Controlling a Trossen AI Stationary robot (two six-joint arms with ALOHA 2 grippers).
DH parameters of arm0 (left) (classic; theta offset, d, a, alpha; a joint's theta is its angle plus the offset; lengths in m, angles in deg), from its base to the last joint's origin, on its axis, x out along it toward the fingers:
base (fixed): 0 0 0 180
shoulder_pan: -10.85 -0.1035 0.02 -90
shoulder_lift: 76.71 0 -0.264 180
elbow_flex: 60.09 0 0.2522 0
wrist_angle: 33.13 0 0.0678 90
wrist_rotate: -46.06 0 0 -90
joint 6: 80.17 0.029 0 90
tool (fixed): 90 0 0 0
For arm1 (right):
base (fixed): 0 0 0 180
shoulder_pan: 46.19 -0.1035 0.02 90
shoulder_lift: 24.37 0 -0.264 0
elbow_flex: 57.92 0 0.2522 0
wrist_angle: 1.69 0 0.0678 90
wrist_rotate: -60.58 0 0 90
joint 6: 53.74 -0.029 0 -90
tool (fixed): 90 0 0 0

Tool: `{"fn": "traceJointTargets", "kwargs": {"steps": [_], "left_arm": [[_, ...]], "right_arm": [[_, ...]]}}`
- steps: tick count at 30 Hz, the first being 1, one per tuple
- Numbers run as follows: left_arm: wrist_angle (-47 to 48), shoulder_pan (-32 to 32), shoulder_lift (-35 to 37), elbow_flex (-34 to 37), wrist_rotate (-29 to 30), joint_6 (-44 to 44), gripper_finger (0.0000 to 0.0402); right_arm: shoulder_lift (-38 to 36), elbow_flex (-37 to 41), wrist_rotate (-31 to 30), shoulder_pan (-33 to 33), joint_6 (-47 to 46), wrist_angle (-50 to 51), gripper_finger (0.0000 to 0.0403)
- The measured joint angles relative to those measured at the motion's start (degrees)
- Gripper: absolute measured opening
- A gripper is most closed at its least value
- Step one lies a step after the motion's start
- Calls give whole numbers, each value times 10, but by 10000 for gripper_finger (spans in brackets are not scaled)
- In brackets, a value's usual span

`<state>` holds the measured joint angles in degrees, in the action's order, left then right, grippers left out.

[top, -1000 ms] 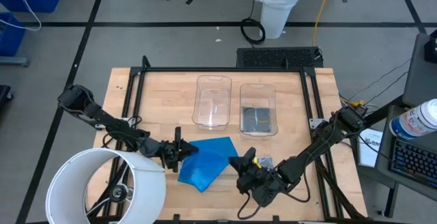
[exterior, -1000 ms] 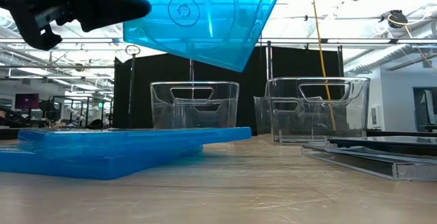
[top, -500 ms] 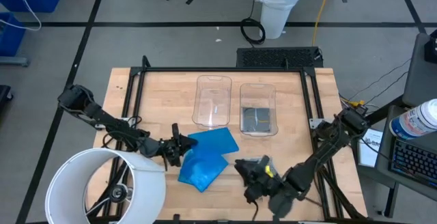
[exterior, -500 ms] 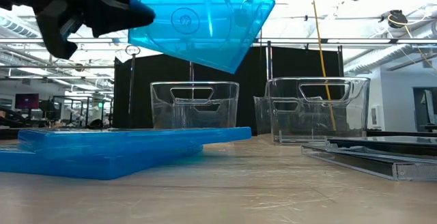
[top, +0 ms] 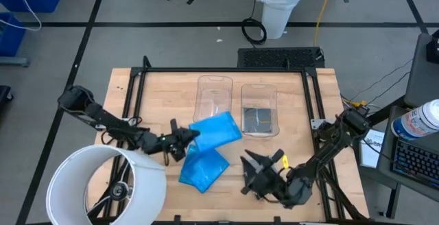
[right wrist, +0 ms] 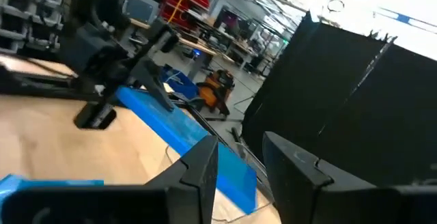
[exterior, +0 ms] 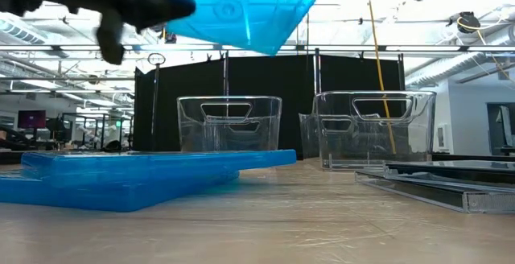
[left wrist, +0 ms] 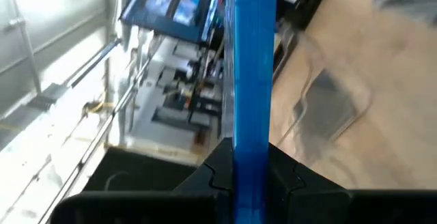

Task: Pick & place jewel cases by type
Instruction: Put the blue CD case into the left transparent bin

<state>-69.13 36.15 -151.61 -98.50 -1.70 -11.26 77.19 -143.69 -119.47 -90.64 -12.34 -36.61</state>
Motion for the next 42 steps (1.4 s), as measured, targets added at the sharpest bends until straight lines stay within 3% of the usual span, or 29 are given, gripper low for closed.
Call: {"fn": "traceJointTargets", "kwargs": {"steps": [9,13,18,23,26,28,29,31,32,33,35,39,42], "left_arm": [[39,-90,0,0,-39,8,44],[36,-127,0,0,-54,67,44],[-16,-160,0,0,-46,157,45],[-71,-182,0,0,-45,193,42],[-76,-189,0,0,-37,172,35],[-73,-191,0,0,-27,150,34],[-72,-191,0,0,-25,138,35],[-69,-191,0,0,-20,129,40],[-69,-190,0,0,-18,128,42],[-69,-188,0,0,-16,129,42],[-69,-183,0,0,-9,131,41],[-65,-176,0,0,1,131,35],[-61,-176,0,0,3,137,38]], "right_arm": [[0,0,2,24,-26,0,105],[0,0,3,43,-51,-9,105],[-21,0,1,81,-57,-22,105],[-92,19,29,119,-47,-23,102],[-151,51,92,143,-119,6,86],[-191,73,153,161,-236,108,68],[-211,82,213,174,-331,196,58],[-245,92,410,225,-568,387,38],[-248,97,507,259,-659,443,29],[-246,108,564,286,-705,463,22],[-235,147,606,315,-749,434,14],[-239,216,714,363,-799,283,12],[-262,268,761,412,-840,252,18]]}}
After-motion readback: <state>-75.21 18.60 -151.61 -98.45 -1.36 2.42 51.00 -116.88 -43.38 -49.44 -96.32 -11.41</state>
